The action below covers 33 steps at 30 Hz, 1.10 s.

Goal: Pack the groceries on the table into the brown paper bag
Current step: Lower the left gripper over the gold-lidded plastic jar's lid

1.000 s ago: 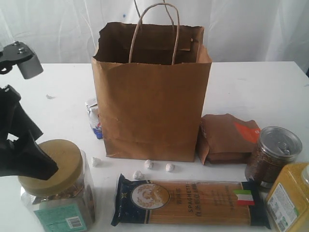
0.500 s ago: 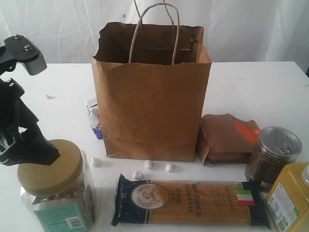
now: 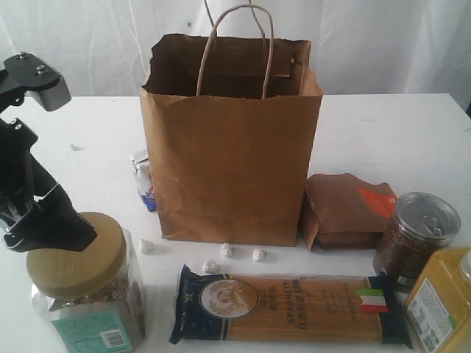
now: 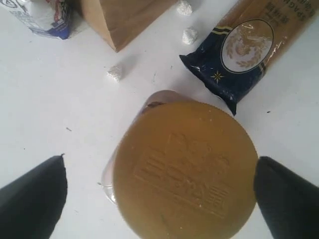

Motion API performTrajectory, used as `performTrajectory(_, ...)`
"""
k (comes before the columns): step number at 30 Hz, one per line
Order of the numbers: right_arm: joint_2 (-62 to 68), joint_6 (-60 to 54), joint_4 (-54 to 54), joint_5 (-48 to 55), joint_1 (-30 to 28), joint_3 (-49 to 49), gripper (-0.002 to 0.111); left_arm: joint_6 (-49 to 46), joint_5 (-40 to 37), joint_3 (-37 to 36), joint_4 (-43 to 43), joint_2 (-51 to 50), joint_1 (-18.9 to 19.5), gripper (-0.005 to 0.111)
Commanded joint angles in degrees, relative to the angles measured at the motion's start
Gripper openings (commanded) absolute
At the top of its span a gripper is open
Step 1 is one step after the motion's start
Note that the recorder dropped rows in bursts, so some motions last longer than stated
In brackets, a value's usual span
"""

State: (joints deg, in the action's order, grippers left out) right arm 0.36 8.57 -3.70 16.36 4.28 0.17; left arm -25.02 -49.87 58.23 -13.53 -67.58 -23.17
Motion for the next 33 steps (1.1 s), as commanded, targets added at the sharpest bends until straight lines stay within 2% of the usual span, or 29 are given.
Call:
performTrajectory(1, -0.36, 0.23, -0.36, -0.06, -0.3, -0.17, 0.0, 0.85, -1.07, 0.27, -0.51, 0.17, -0.35, 0.105)
performTrajectory(9, -0.36, 0.23, -0.36, -0.06, -0.3, -0.17, 0.0, 0.85, -1.06, 0.27, -0.35, -0.3, -0.35, 0.105)
performTrajectory(18, -0.36, 0.23, -0.36, -0.06, -0.3, -0.17, 0.0, 0.85, -4.14, 0.5, 0.06, -5.22, -0.47, 0.105)
performTrajectory(23, -0.36, 0.23, -0.36, -0.06, -0.3, -0.17, 0.0, 0.61, -3.77, 0.56, 2.12, -5.36, -3.29, 0.105)
performTrajectory(28, -0.36, 0.23, -0.36, -0.06, -0.3, -0.17, 0.0, 0.96, -3.4, 0.56, 6.52, -5.36, -8.49, 0.105)
performTrajectory(33, -0.36, 0.23, -0.36, -0.06, -0.3, -0.17, 0.0, 2.84, -4.4, 1.96, 8.37, -5.36, -9.56, 0.105)
